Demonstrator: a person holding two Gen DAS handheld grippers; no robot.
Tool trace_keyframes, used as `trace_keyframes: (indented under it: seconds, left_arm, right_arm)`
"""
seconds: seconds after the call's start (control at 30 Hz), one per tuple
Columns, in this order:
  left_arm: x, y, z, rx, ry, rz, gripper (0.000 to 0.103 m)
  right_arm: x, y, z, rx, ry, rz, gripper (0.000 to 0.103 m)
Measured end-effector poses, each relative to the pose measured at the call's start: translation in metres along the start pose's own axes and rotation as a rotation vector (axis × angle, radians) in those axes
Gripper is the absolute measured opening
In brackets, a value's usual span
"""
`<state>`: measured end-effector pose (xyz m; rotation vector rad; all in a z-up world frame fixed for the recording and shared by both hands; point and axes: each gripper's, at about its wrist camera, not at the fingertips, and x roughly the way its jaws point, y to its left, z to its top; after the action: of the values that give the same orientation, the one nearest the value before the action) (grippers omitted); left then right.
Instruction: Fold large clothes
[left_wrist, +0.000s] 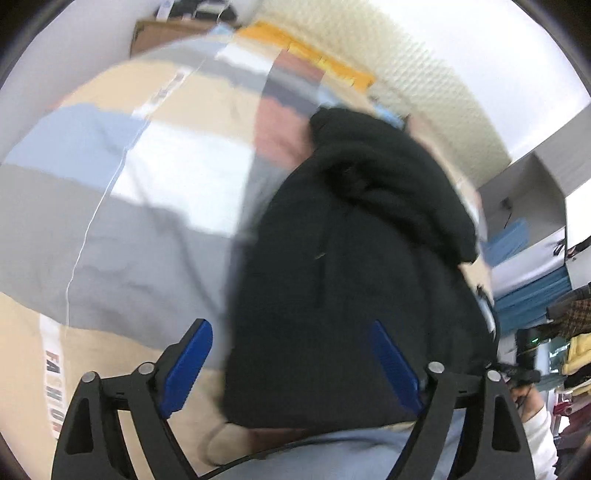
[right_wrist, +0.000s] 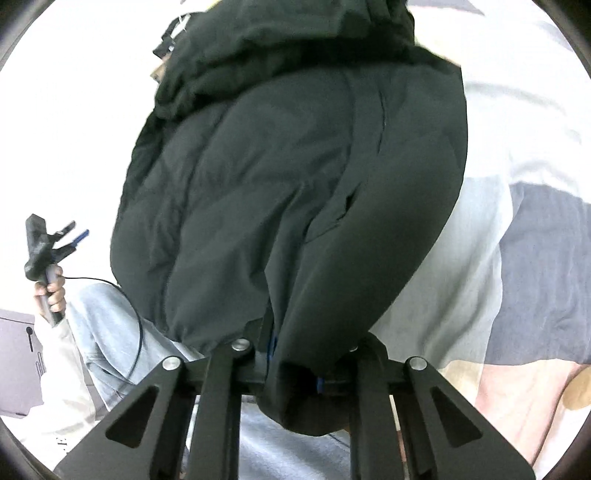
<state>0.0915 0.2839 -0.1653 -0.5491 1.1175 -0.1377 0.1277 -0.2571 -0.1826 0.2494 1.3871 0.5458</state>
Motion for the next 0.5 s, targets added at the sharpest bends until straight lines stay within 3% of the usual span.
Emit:
trace_keyframes:
  seconds: [0.07, 0.2, 0.33, 0.43, 0.5]
  left_arm:
    - [0.025, 0.026, 0.0, -0.04, 0.111, -0.051, 0.088]
    - [0.068, 0.046, -0.007, -0.081, 0.244, -0.139, 0.088]
    - [0.088, 0.043, -0.009, -0.065, 0.309, -0.307, 0.088]
    - [0.087, 0.039, -0.006, -0.034, 0.309, -0.372, 0.088]
    - [0.09, 0.035, -0.005, -0.012, 0.344, -0.36, 0.088]
  right_arm:
    - [-0.003, 0.005, 0.0, 0.012, -0.019, 0.002, 0.016]
    - [-0.008, 0.006, -0.002, 0.034, -0.031, -0.016, 0.016]
    - [-0.001, 0.004, -0.005, 0.071, -0.011, -0.035, 0.019]
    - [0.011, 0.006, -0.001, 0.087, 0.012, -0.074, 0.024]
    - [0.015, 0.003, -0.002, 0.104, 0.024, -0.094, 0.028]
